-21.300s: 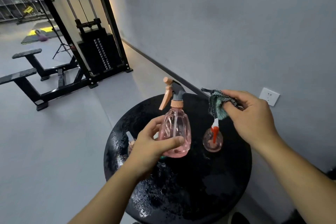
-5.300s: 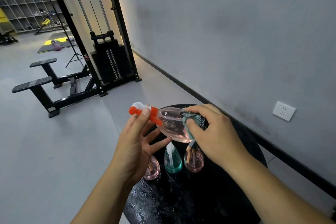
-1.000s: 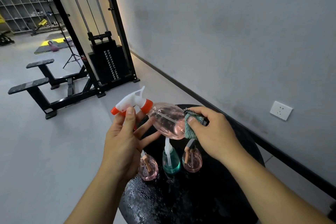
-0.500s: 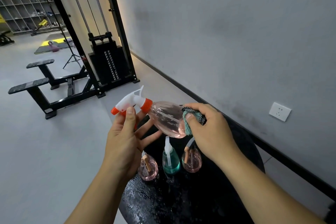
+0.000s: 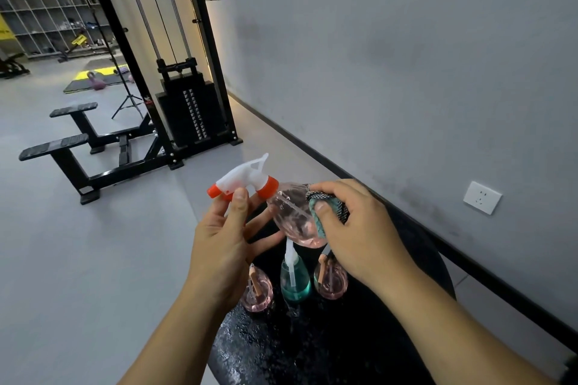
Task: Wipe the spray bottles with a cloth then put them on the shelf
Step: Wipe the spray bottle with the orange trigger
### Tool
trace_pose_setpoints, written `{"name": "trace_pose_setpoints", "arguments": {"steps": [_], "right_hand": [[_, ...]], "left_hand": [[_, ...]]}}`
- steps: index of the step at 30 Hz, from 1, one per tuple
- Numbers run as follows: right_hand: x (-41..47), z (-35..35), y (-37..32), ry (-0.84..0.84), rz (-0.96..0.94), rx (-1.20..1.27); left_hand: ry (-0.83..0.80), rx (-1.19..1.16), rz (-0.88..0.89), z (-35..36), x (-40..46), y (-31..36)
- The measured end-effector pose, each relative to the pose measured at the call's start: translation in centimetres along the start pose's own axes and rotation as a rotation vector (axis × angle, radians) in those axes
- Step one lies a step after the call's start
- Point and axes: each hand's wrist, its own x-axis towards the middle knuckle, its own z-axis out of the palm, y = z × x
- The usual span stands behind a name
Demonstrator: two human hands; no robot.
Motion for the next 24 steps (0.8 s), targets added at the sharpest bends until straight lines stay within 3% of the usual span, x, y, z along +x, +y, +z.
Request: {"name": "trace_pose_setpoints", "arguments": {"steps": [5,11,17,24], "right_hand": [[0.34,-0.16,0.73,0.001,0.164,0.093],[0.04,0.2,0.18,-0.025,0.017,0.038],[0.54,-0.46,0.99,-0.016,0.174,0.139],[0.3,-0.29,0.47,-0.039,0.051,0.061]], "left_hand": [[0.019,0.0,0.035,-0.33,0.1,0.21],[-0.016,0.042,0.004,-0.09,0.12,-0.54],[-0.01,-0.021,0.021,-0.35,0.4,0.12],[-0.044,0.027,-0.016,-0.03,0.22,-0.55]]}}
